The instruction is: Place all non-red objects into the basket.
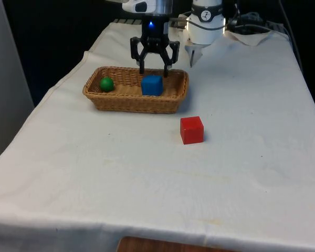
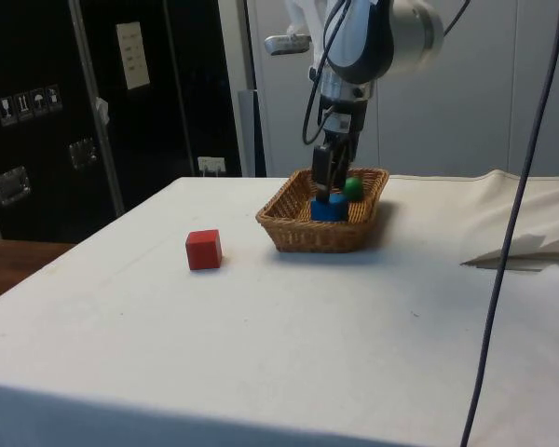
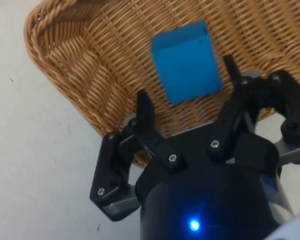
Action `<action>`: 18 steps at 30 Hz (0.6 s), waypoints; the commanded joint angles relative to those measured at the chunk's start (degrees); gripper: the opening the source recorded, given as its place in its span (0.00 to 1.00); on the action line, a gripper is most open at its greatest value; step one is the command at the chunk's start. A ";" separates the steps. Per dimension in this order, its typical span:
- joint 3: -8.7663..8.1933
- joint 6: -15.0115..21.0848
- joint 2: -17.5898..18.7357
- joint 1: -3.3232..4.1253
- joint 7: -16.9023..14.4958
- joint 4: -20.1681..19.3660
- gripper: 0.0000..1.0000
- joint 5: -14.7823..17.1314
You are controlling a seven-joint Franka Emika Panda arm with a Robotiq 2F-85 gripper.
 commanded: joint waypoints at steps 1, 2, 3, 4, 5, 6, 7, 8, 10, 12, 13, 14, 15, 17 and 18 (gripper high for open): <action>0.57 -0.17 -0.74 -0.17 -0.52 -0.11 0.78 1.03; 0.57 -0.17 -0.74 -0.17 -0.46 -0.11 0.83 0.97; 0.57 -0.17 -0.74 -0.17 -0.46 -0.11 0.88 0.97; 0.57 -0.17 -0.69 -0.17 -0.46 -0.11 0.93 0.97; 0.57 -0.17 -0.69 -0.17 -0.40 -0.06 1.00 0.97; 0.00 0.00 0.00 0.00 0.06 0.00 1.00 0.00; 0.57 -0.17 -0.69 -0.17 -0.40 -0.06 1.00 0.92; 0.52 -0.23 -0.69 -0.17 -0.40 -0.06 1.00 0.92; 0.52 -0.23 -0.63 -0.17 -0.40 -0.06 1.00 0.92; 0.52 -0.23 -0.63 -0.17 -0.40 -0.06 1.00 0.92; 0.40 -0.52 -0.74 -0.11 -0.40 0.11 1.00 0.69; 0.29 -1.03 -0.92 -0.11 -0.40 0.46 1.00 0.40; 0.00 0.00 0.00 0.00 0.00 0.11 1.00 0.00; 0.11 -2.41 -1.43 -0.11 -0.86 1.49 1.00 0.06; 0.11 -2.98 -1.66 -0.11 -1.15 1.83 1.00 0.06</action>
